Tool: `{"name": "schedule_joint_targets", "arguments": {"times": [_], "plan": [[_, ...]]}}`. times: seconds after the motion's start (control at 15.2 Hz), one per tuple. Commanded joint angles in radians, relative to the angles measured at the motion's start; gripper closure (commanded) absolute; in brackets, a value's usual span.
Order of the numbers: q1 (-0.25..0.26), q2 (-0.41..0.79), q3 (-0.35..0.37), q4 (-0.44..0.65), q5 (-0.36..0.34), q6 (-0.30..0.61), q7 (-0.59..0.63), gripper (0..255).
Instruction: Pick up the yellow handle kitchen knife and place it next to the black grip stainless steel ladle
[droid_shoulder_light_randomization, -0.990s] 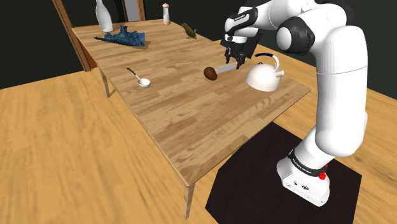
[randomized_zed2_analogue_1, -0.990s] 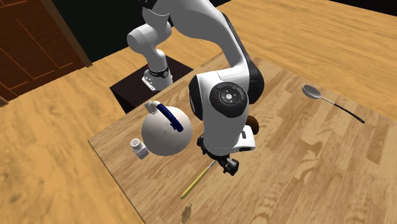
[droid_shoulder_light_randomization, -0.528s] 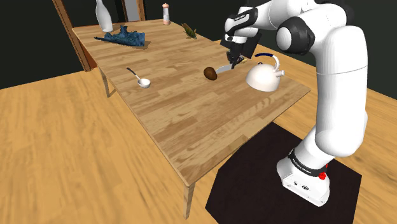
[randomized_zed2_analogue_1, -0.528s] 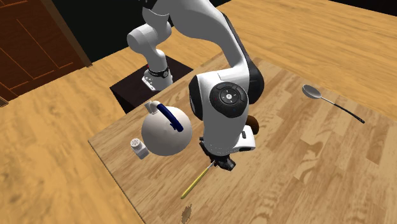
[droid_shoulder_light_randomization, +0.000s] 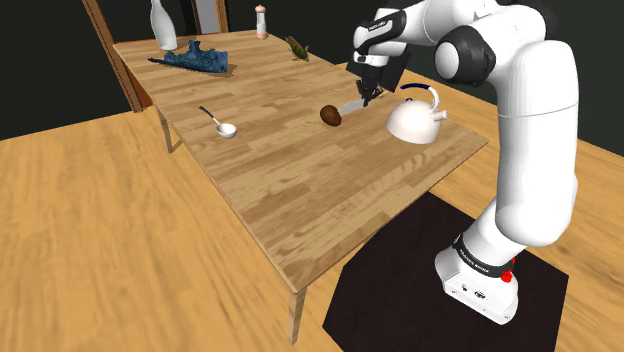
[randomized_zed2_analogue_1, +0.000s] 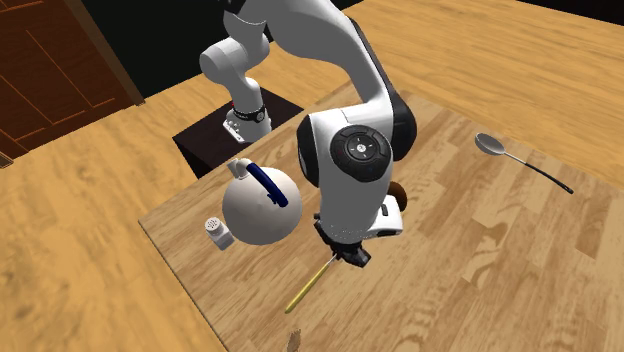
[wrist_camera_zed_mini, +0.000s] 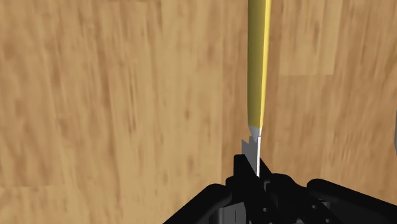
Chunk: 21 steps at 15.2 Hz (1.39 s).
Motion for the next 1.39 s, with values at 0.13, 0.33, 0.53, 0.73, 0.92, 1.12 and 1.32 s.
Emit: {"name": "schedule_joint_targets", "arguments": {"times": [0.13,0.33,0.53,0.73,0.92,1.12,1.32], "plan": [[0.003,-0.020,-0.008,0.022,-0.012,-0.039,0.008,255],[0.003,-0.032,-0.012,0.045,-0.021,-0.072,0.014,255],[0.002,-0.042,-0.017,0.070,-0.028,-0.106,0.020,255],[0.000,-0.051,-0.020,0.099,-0.035,-0.141,0.025,255],[-0.003,-0.057,-0.023,0.130,-0.040,-0.178,0.030,255],[-0.007,-0.062,-0.026,0.165,-0.044,-0.215,0.035,255],[-0.011,-0.063,-0.027,0.195,-0.046,-0.246,0.038,255]]}}
